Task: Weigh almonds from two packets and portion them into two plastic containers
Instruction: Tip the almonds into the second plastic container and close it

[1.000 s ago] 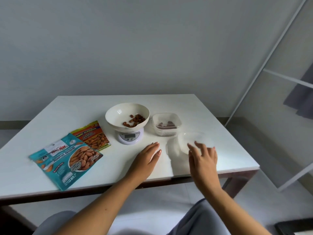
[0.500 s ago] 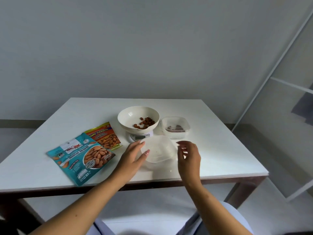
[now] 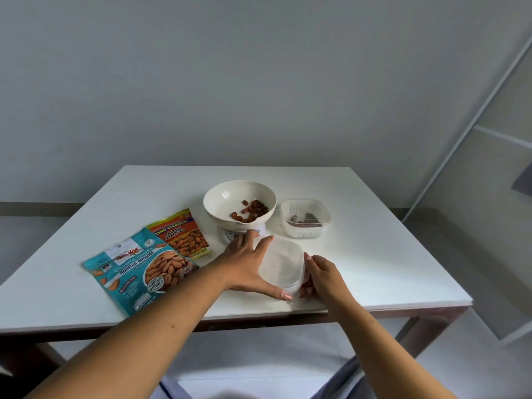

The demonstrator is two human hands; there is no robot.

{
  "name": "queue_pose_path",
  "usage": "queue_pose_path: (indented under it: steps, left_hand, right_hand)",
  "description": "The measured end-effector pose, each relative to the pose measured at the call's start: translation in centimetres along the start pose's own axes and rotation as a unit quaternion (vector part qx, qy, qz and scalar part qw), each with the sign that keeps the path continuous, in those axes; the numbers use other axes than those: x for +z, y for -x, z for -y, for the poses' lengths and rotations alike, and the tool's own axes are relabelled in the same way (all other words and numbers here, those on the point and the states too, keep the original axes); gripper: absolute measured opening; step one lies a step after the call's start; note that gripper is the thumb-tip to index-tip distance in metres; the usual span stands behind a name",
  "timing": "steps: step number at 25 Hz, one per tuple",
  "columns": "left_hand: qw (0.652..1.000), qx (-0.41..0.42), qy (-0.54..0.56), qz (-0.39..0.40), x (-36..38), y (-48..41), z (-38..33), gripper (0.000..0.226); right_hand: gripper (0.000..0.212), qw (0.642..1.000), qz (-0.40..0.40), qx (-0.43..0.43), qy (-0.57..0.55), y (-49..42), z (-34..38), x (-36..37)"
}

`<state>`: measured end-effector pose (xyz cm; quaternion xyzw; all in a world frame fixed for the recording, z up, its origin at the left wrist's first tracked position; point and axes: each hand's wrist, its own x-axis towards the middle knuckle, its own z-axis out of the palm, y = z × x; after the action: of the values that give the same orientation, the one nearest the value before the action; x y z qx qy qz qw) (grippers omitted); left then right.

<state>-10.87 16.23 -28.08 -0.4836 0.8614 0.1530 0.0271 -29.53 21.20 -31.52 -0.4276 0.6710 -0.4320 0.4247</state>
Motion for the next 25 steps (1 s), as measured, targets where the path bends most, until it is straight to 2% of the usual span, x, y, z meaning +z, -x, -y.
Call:
queue_pose_path:
  steps: [4,10,14,15,18,20,22,25]
  left_hand:
    - [0.996,0.079,-0.045,-0.017,-0.2,-0.7,-1.0,0.12]
    - [0.987,0.077,-0.002,-0.14,2.1,-0.8,-1.5,0.104]
    - [0.982,0.069,0.005,-0.173,2.7,-0.1,-1.7,0.103]
    - [0.981,0.062,0.018,-0.183,2.6,0.1,-1.9,0.102]
    - [0.96,0.045,0.144,-0.235,1.4,0.9,-1.8,0.101]
    - [0.954,0.074,0.159,-0.243,1.1,1.9,-1.4,0.101]
    - [0.917,0.103,0.265,-0.281,1.6,3.1,-0.3,0.1]
    - [0.78,0.065,0.484,-0.391,3.0,3.9,3.1,0.102]
  right_hand:
    - [0.038,0.998,0.019,-0.051,0.031,0.3,0.1,-0.2]
    - [0.043,0.991,-0.048,-0.092,0.084,-0.7,-0.9,0.1]
    - [0.045,0.983,-0.063,-0.131,0.11,-0.5,-1.0,0.3]
    - [0.045,0.983,-0.062,-0.133,0.112,-0.5,-1.0,0.3]
    - [0.042,0.986,-0.051,-0.133,0.09,-0.3,-1.0,0.2]
    - [0.042,0.988,-0.05,-0.127,0.077,-0.1,-0.9,0.1]
    - [0.041,0.99,-0.046,-0.119,0.066,-0.3,-0.7,0.2]
    - [0.043,0.989,-0.034,-0.119,0.077,-0.4,-0.4,0.3]
